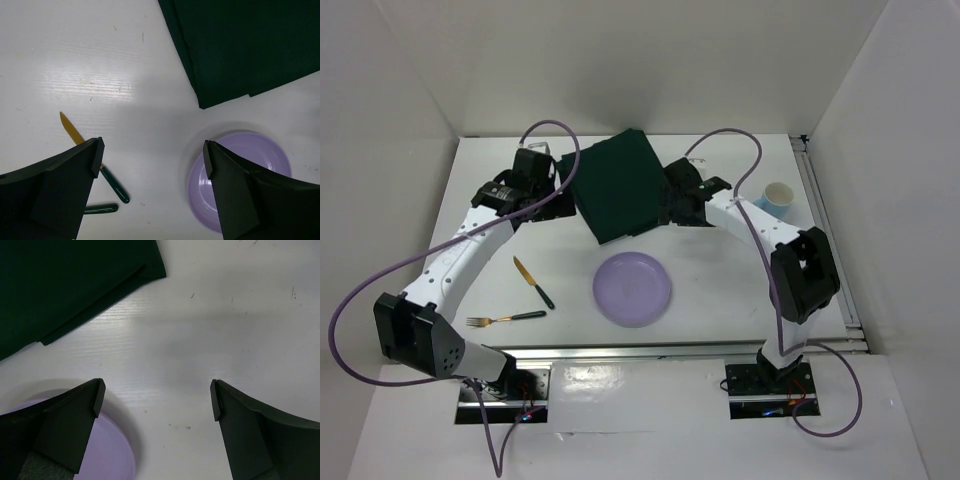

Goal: Set the dinner table for one person

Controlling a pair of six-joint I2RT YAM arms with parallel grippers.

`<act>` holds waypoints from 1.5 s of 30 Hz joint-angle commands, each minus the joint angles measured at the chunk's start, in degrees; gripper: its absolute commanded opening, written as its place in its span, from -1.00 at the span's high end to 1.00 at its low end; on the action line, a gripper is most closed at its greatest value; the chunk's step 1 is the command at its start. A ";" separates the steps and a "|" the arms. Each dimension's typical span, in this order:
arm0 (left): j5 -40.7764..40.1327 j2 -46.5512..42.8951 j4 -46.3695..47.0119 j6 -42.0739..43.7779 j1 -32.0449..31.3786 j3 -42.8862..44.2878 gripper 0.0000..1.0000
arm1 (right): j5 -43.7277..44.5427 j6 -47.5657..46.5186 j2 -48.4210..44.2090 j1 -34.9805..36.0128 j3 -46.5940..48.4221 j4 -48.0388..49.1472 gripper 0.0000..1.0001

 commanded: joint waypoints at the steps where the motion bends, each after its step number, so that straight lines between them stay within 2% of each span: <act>1: 1.50 0.33 -0.26 -3.84 0.18 0.29 -1.00 | -1.81 0.64 -5.84 -0.38 -1.88 3.51 -1.00; 7: 3.07 4.19 -1.33 -6.92 -0.35 0.82 -1.00 | -3.56 0.64 -9.26 -0.38 -4.07 5.18 -1.00; 11: 0.61 7.61 -2.55 -7.03 -2.45 1.87 -1.00 | -5.23 0.03 -12.25 -0.38 -6.88 5.89 -1.00; 13: -2.88 10.24 -3.34 -4.83 -4.99 3.35 -1.00 | -5.24 -0.67 -14.53 -0.38 -7.42 6.41 -1.00; 16: -8.08 11.40 -5.45 -6.73 -6.50 4.85 -1.00 | -5.24 -1.20 -17.26 -0.38 -9.96 6.42 -1.00; 20: -2.83 13.78 -8.28 -12.89 -5.89 6.01 -1.00 | -4.62 -1.20 -19.55 -0.38 -11.90 4.93 -1.00; 25: 6.31 10.52 1.47 -20.36 -4.83 -1.63 -0.97 | -4.62 -1.20 -22.28 -0.38 -13.93 4.31 -1.00; 26: 10.15 10.52 4.27 -22.98 -4.05 -3.12 -0.97 | -4.62 -0.68 -22.89 -0.38 -14.45 4.31 -1.00; 29: 18.67 14.20 8.94 -26.78 -2.02 -4.89 -1.00 | -4.10 -0.68 -24.21 -0.38 -14.97 4.31 -1.00; 32: 21.69 18.50 14.31 -30.46 -2.02 -5.94 -1.00 | -4.10 -0.68 -26.58 -0.38 -16.03 5.01 -1.00; 34: 21.71 20.45 17.21 -31.97 -2.02 -5.95 -1.00 | -4.10 -0.68 -26.59 -0.38 -16.03 5.01 -1.00; 38: 20.74 25.45 17.75 -33.90 -2.02 -4.10 -0.87 | -4.10 -0.68 -26.59 -0.38 -16.03 4.39 -1.00; 45: 20.74 31.87 20.99 -35.93 -2.02 -2.79 -0.79 | -3.48 -0.68 -26.59 -0.38 -16.65 3.87 -1.00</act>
